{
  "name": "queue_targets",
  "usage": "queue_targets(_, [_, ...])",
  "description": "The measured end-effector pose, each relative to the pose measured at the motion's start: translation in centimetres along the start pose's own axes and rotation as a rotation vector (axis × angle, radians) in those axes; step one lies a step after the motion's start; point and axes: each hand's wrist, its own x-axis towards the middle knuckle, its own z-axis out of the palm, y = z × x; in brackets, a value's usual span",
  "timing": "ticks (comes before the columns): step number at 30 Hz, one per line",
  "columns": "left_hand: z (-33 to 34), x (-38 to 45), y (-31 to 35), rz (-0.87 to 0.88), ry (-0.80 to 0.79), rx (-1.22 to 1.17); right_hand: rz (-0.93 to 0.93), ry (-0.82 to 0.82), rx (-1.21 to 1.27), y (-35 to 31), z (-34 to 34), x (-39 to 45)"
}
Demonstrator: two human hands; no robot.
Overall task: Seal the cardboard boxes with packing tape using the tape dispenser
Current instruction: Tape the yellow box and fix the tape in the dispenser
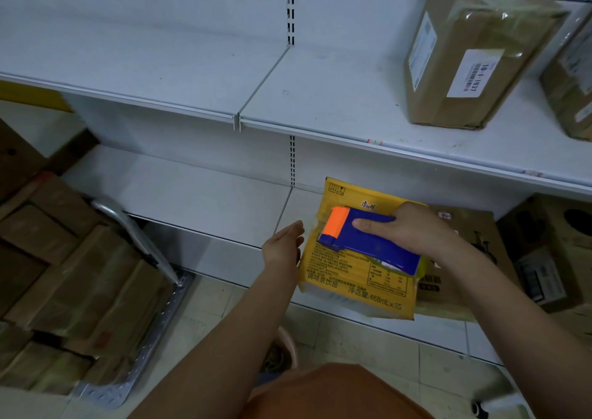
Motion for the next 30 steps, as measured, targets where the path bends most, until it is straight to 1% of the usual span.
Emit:
queue_targets(3, [0.1, 1.0, 0.3, -0.03, -0.003, 0.066, 0.012, 0.014, -0.02, 0.0, 0.1, 0.2])
queue_targets(5, [0.4, 1.6, 0.2, -0.082, -0.033, 0.124, 0.028, 0.009, -0.023, 0.1, 0.1, 0.4])
queue_targets(6, [0.5, 1.7, 0.2, -0.105, -0.039, 0.177, 0.037, 0.005, -0.028, 0.1, 0.2, 0.5])
queue_targets(8, [0.6, 2.5, -0.2, -0.071, -0.018, 0.416, 0.048, 0.005, -0.048, 0.1, 0.2, 0.6])
queue_targets(9, [0.5, 2.8, -0.5, 0.007, 0.04, 0.546, 0.05, 0.002, -0.054, 0.0, 0.2, 0.7])
queue_targets(10, [0.4, 2.6, -0.6, 0.121, 0.111, 0.61, 0.051, -0.002, -0.056, 0.0, 0.2, 0.7])
queue_targets(12, [0.4, 1.5, -0.3, 0.401, 0.193, 0.548, 0.048, -0.005, -0.062, -0.1, 0.3, 0.9])
queue_targets(13, [0.6, 1.2, -0.1, 0.529, 0.169, 0.538, 0.042, -0.005, -0.069, -0.2, 0.3, 1.0])
queue_targets(14, [0.7, 0.8, 0.0, 0.598, 0.083, 0.562, 0.037, -0.002, -0.079, -0.3, 0.3, 1.1])
queue_targets(15, [0.9, 0.4, 0.4, 0.608, -0.05, 0.595, 0.036, 0.003, -0.093, -0.5, 0.3, 1.1])
queue_targets(16, [1.0, -0.1, 0.6, 0.55, -0.207, 0.626, 0.039, 0.007, -0.112, -0.7, 0.3, 1.1])
queue_targets(17, [1.2, -0.4, 1.0, 0.441, -0.348, 0.627, 0.047, 0.008, -0.128, -0.8, 0.2, 1.1])
queue_targets(18, [1.1, -0.4, 1.2, 0.339, -0.452, 0.613, 0.054, 0.01, -0.138, -1.0, 0.2, 1.1])
queue_targets(19, [1.1, -0.1, 1.3, 0.272, -0.515, 0.589, 0.058, 0.016, -0.144, -1.0, 0.3, 1.1])
queue_targets(21, [1.1, 0.6, 1.5, 0.2, -0.565, 0.519, 0.059, 0.025, -0.159, -1.1, 0.3, 1.2])
queue_targets(23, [1.2, 0.9, 1.7, 0.175, -0.602, 0.507, 0.062, 0.022, -0.162, -1.2, 0.2, 1.3])
queue_targets(25, [1.6, 1.1, 1.8, 0.197, -0.572, 0.559, 0.069, -0.017, -0.162, -1.4, -0.3, 1.4])
queue_targets(28, [2.1, 2.2, 1.3, 0.281, -0.51, 0.655, 0.107, -0.113, -0.139, -1.8, -1.5, 1.2])
queue_targets(30, [2.4, 2.8, 1.1, 0.311, -0.483, 0.717, 0.121, -0.169, -0.187, -1.5, -2.7, 0.8])
